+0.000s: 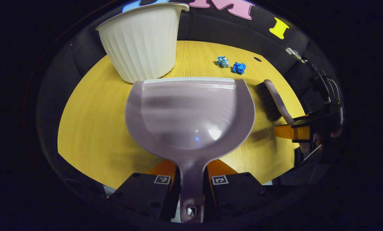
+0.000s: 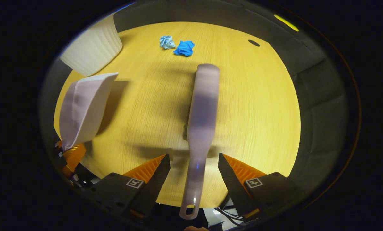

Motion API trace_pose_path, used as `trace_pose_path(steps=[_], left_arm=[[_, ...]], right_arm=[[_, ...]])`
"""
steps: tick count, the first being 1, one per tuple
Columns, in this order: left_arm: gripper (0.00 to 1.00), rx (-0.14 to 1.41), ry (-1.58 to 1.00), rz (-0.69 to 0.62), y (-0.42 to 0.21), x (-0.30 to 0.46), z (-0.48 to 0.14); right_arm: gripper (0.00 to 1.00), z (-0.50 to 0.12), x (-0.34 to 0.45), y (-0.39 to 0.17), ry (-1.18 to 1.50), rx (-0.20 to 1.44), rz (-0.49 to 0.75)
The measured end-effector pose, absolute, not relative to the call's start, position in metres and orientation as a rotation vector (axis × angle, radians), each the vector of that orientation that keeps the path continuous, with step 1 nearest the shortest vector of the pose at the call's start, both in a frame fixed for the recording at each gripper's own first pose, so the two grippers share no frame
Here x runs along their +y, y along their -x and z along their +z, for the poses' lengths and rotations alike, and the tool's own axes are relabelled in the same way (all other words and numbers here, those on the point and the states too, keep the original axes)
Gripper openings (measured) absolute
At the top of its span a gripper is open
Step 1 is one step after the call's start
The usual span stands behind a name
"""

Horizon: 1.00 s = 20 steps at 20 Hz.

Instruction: Pick up the small broom and dustpan from the desktop, sweep the trash into the dustpan with the broom, and then empty the trash into the garbage bin.

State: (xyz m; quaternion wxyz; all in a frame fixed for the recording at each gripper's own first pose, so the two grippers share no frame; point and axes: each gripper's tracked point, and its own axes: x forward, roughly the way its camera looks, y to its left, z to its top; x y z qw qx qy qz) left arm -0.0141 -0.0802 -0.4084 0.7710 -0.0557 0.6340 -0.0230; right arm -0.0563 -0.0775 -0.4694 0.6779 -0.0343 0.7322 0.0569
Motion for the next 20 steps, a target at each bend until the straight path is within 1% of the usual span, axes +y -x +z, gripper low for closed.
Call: trace_pose_path(steps=[1,2,3,4,5,6,7,9,10,11,12,13,14,18,20], left_arm=[[0.31,1.383,0.145,-0.066,0.018,-0.086,-0.411],[0.31,1.386,0.161,-0.079,0.028,-0.09,-0.408],[0.3,1.389,0.164,-0.086,0.033,-0.092,-0.406],[0.3,1.391,0.162,-0.091,0.038,-0.092,-0.405],[0.29,1.391,0.161,-0.097,0.041,-0.093,-0.404],[0.29,1.391,0.164,-0.098,0.043,-0.093,-0.405],[0.3,1.397,0.174,-0.095,0.043,-0.094,-0.404],[0.3,1.406,0.208,-0.095,0.044,-0.097,-0.405],[0.3,1.409,0.219,-0.092,0.044,-0.097,-0.405],[0.3,1.411,0.222,-0.087,0.042,-0.096,-0.404],[0.3,1.412,0.218,-0.084,0.041,-0.095,-0.403],[0.29,1.414,0.21,-0.08,0.038,-0.093,-0.403],[0.3,1.415,0.202,-0.075,0.033,-0.091,-0.404],[0.3,1.451,0.183,-0.062,0.02,-0.088,-0.404],[0.3,1.489,0.161,-0.065,0.016,-0.09,-0.402]], right_arm=[[0.93,-0.472,-0.071,0.058,0.028,1.674,0.112],[0.99,-0.477,-0.07,0.057,0.003,1.701,0.081],[0.99,-0.476,-0.071,0.055,-0.023,1.714,0.065],[0.87,-0.473,-0.071,0.049,-0.043,1.71,0.048],[0.87,-0.482,-0.076,0.043,-0.034,1.695,0.032],[0.75,-0.486,-0.08,0.04,-0.02,1.693,0.022],[0.81,-0.487,-0.081,0.038,-0.024,1.694,0.021],[0.59,-0.488,-0.078,0.038,-0.055,1.716,0.013],[0.41,-0.488,-0.075,0.037,-0.074,1.727,0.019],[0.43,-0.49,-0.074,0.037,-0.079,1.731,0.024],[0.34,-0.489,-0.076,0.036,-0.073,1.738,0.034],[0.34,-0.489,-0.078,0.032,-0.064,1.737,0.043],[0.3,-0.49,-0.08,0.027,-0.053,1.737,0.062],[0.3,-0.493,-0.093,-0.002,-0.059,1.745,0.108],[0.3,-0.505,-0.116,-0.034,0.047,1.698,0.112]])
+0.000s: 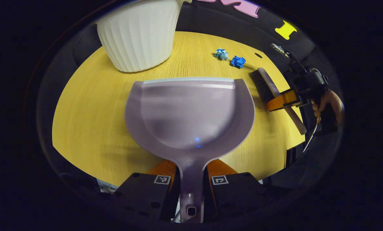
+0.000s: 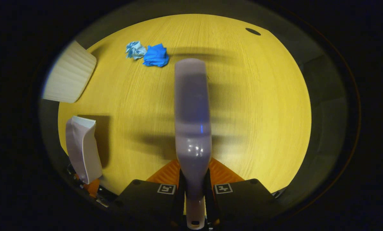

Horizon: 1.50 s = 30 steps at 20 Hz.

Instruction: Pick up the small broom and dustpan from the desktop, sweep the trash into the dustpan with the broom, and then empty the trash into the garbage bin.

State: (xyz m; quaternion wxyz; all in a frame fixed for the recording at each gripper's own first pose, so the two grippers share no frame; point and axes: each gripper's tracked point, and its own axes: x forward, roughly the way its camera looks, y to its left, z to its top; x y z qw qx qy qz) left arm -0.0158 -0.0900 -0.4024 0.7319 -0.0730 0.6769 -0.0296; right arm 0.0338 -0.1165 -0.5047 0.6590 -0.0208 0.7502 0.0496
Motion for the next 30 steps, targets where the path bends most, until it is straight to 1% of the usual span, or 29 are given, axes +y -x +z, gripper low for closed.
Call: trace_pose_path(steps=[1,5,7,9,10,11,13,14,17,19,20,22,24,26,28,29,30], left_arm=[[0.31,1.509,0.14,-0.07,0.012,-0.091,-0.403],[0.3,1.571,0.082,-0.095,0.0,-0.104,-0.406],[0.3,1.593,0.07,-0.107,-0.007,-0.111,-0.408],[0.3,1.593,0.057,-0.117,-0.012,-0.113,-0.408],[0.31,1.598,0.056,-0.115,-0.016,-0.115,-0.408],[0.3,1.601,0.05,-0.105,-0.02,-0.116,-0.409],[0.3,1.608,0.051,-0.087,-0.025,-0.119,-0.412],[0.31,1.611,0.057,-0.081,-0.026,-0.121,-0.413],[0.3,1.622,0.056,-0.074,-0.025,-0.123,-0.411],[0.31,1.623,0.06,-0.073,-0.027,-0.125,-0.41],[0.31,1.62,0.063,-0.073,-0.025,-0.124,-0.412],[0.31,1.615,0.066,-0.077,-0.024,-0.123,-0.413],[0.31,1.615,0.069,-0.086,-0.022,-0.124,-0.412],[0.3,1.602,0.072,-0.095,-0.022,-0.122,-0.413],[0.3,1.592,0.095,-0.102,-0.019,-0.122,-0.415],[0.31,1.595,0.114,-0.108,-0.017,-0.122,-0.417],[0.3,1.596,0.131,-0.112,-0.014,-0.121,-0.417]], right_arm=[[0.29,-0.509,-0.123,-0.051,0.079,1.685,0.128],[0.3,-0.526,-0.13,-0.127,0.132,1.642,0.188],[0.29,-0.531,-0.131,-0.174,0.238,1.586,0.268],[0.29,-0.536,-0.126,-0.215,0.372,1.53,0.393],[0.29,-0.54,-0.119,-0.229,0.41,1.515,0.445],[0.28,-0.544,-0.107,-0.238,0.406,1.514,0.49],[0.28,-0.548,-0.078,-0.24,0.366,1.546,0.565],[0.29,-0.553,-0.068,-0.239,0.389,1.542,0.606],[0.29,-0.551,-0.051,-0.233,0.501,1.518,0.728],[0.29,-0.541,-0.047,-0.22,0.553,1.545,0.819],[0.28,-0.535,-0.043,-0.216,0.598,1.519,0.867],[0.28,-0.525,-0.044,-0.201,0.684,1.533,0.973],[0.29,-0.519,-0.041,-0.182,0.783,1.526,1.052],[0.29,-0.507,-0.038,-0.164,0.759,1.554,1.099],[0.29,-0.492,-0.032,-0.144,0.658,1.633,1.139],[0.29,-0.486,-0.033,-0.138,0.652,1.655,1.154],[0.29,-0.49,-0.037,-0.153,0.665,1.658,1.163]])
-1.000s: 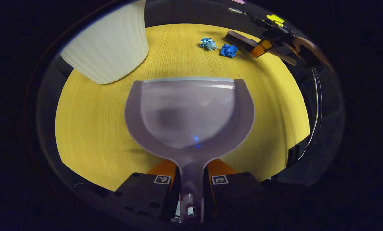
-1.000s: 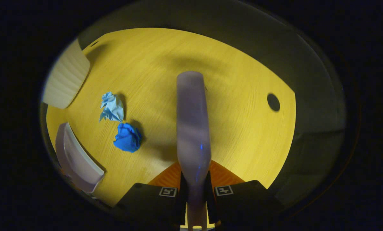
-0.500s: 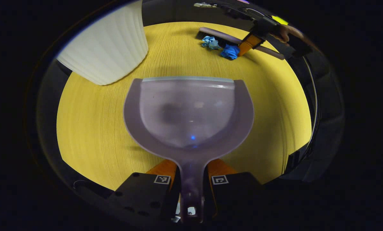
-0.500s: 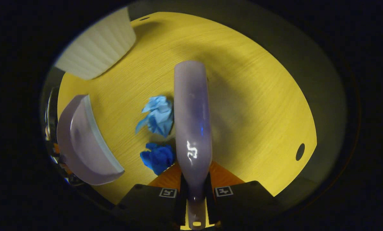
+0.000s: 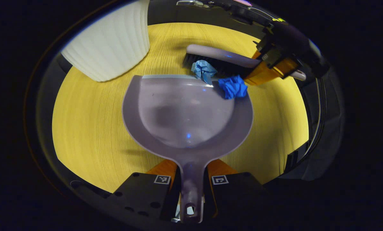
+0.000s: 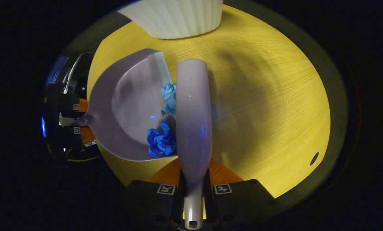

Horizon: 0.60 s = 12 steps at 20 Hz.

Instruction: Pick up the small broom and dustpan from the desktop, sweep the trash into the dustpan with the broom, and then empty the trash into the garbage bin.

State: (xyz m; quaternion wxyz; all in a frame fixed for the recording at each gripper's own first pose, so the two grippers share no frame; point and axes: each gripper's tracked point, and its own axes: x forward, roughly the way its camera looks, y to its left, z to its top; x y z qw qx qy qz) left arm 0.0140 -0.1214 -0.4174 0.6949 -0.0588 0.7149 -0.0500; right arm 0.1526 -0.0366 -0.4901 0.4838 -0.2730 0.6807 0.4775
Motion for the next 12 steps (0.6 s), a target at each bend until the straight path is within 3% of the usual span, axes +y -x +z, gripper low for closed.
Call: trace_pose_path(steps=[5,12], left_arm=[[0.3,1.544,0.169,-0.137,-0.003,-0.118,-0.421],[0.31,1.431,0.247,-0.215,0.018,-0.121,-0.406]], right_arm=[[0.29,-0.479,-0.03,-0.152,0.606,1.684,1.189],[0.29,-0.482,-0.082,-0.19,0.348,1.665,0.822]])
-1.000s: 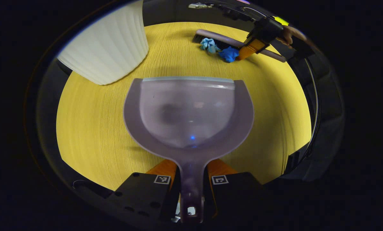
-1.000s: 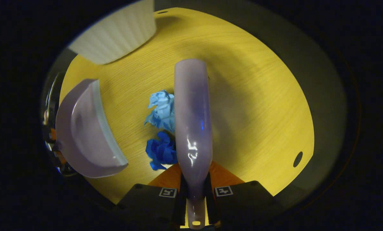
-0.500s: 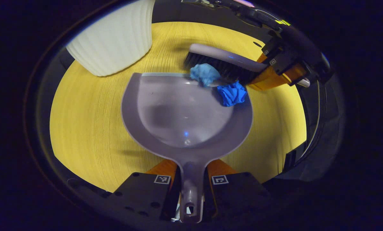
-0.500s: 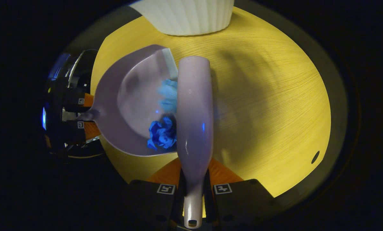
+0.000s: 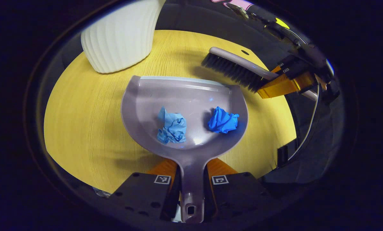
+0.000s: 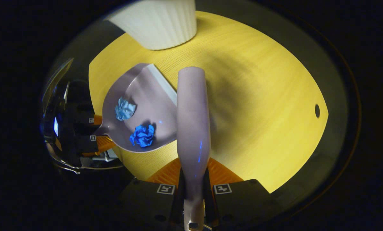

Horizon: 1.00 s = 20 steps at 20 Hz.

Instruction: Pick up the small broom and dustpan from the desktop, sweep the trash into the dustpan with the broom, and then empty the trash into the garbage bin.

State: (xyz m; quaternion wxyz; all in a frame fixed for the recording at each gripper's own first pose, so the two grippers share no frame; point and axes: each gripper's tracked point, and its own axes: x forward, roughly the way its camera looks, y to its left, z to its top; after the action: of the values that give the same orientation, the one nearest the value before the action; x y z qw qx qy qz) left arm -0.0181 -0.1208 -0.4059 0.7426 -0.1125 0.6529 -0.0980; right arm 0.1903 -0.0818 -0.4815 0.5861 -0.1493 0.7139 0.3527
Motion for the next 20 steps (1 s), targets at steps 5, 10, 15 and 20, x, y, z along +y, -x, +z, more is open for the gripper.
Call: trace_pose_path(steps=[5,10,15,20], left_arm=[[0.3,1.4,0.242,-0.226,0.028,-0.076,-0.377],[0.31,1.324,0.221,-0.141,-0.001,-0.017,-0.305],[0.3,1.245,0.13,-0.017,-0.067,0.049,-0.218],[0.31,1.224,-0.095,0.036,-0.171,0.106,-0.18]], right_arm=[[0.29,-0.523,-0.114,-0.189,0.118,1.668,0.661],[0.29,-0.582,-0.158,-0.178,0.022,1.735,0.593],[0.29,-0.585,-0.169,-0.177,-0.06,1.731,0.601],[0.29,-0.572,-0.181,-0.171,-0.151,1.688,0.625]])
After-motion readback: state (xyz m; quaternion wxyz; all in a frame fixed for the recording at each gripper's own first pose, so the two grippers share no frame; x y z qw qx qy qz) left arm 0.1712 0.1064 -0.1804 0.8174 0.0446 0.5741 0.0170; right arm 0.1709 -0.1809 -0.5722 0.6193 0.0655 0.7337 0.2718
